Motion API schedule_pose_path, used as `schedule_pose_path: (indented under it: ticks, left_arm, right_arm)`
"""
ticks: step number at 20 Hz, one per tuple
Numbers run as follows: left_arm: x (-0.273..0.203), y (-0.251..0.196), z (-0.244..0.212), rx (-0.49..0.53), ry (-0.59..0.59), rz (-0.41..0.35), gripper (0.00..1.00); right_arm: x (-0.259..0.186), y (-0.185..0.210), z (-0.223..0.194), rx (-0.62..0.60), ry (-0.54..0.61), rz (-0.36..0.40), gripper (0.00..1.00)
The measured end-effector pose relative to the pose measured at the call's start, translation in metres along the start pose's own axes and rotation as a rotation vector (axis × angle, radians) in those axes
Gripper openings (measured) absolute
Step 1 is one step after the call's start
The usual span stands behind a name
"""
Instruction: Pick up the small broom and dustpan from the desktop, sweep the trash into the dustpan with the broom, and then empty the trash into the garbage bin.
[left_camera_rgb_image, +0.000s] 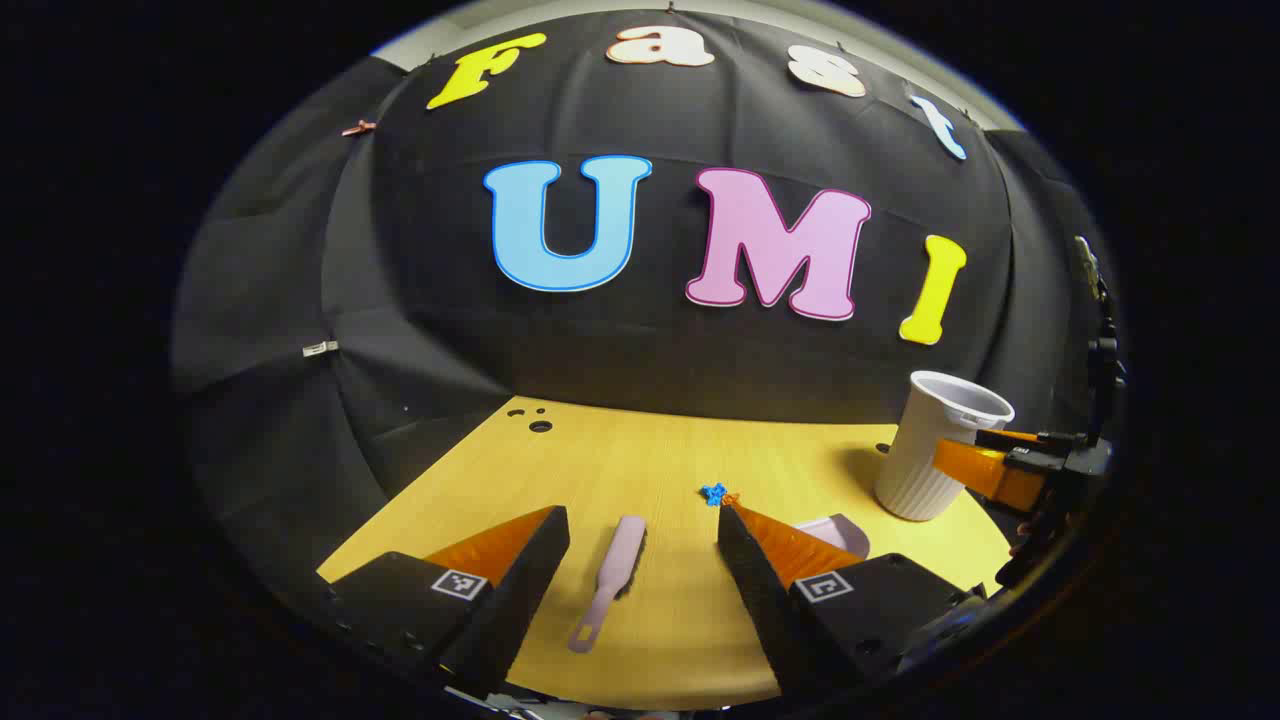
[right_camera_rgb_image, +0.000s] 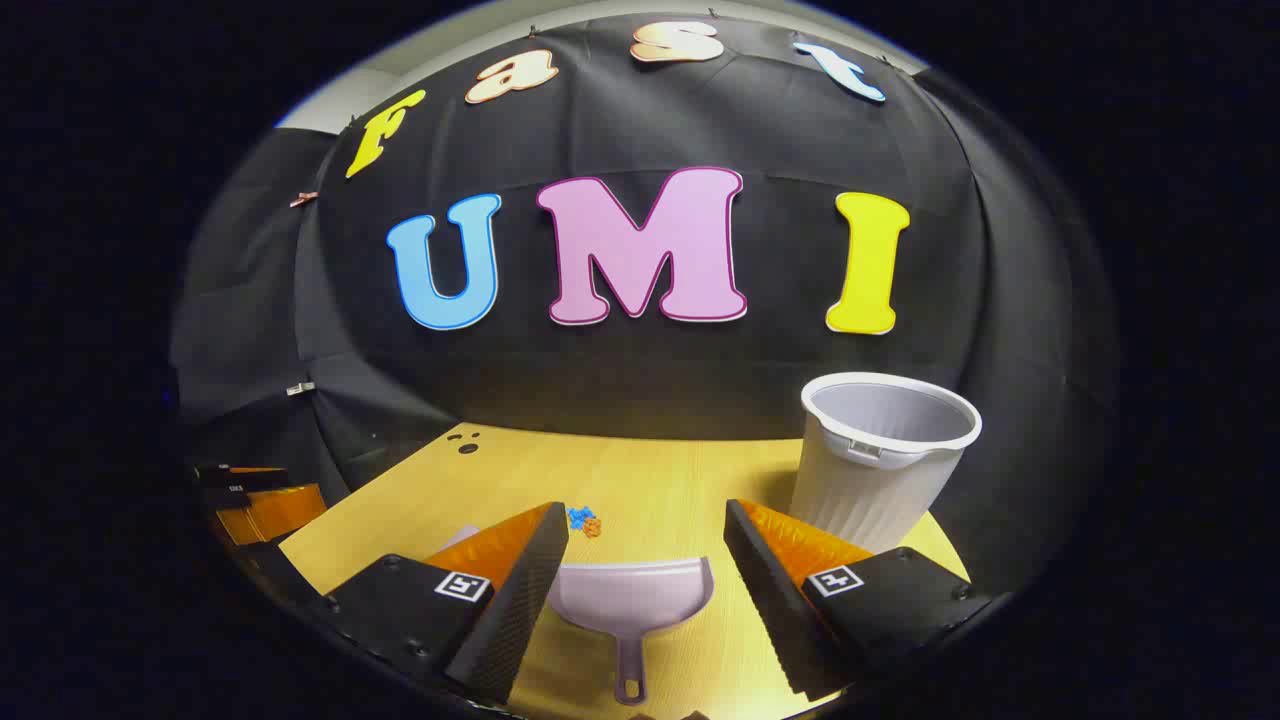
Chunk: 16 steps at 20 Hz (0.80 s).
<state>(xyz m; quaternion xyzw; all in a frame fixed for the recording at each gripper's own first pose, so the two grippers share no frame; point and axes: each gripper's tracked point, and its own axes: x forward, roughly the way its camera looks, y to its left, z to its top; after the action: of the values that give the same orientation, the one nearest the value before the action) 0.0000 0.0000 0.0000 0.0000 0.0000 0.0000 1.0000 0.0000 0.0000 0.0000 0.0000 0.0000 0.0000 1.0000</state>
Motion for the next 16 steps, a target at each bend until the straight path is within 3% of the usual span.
schedule_pose_path:
  ticks: [5, 16]
  left_arm:
    - [0.020, 0.007, -0.003, 0.007, 0.024, -0.048, 0.96]
    - [0.057, 0.042, -0.036, -0.095, 0.126, -0.041, 0.96]
  right_arm:
    - [0.001, 0.007, -0.001, 0.006, 0.019, -0.040, 0.99]
    - [0.018, 0.015, -0.022, 0.004, 0.119, -0.083, 0.99]
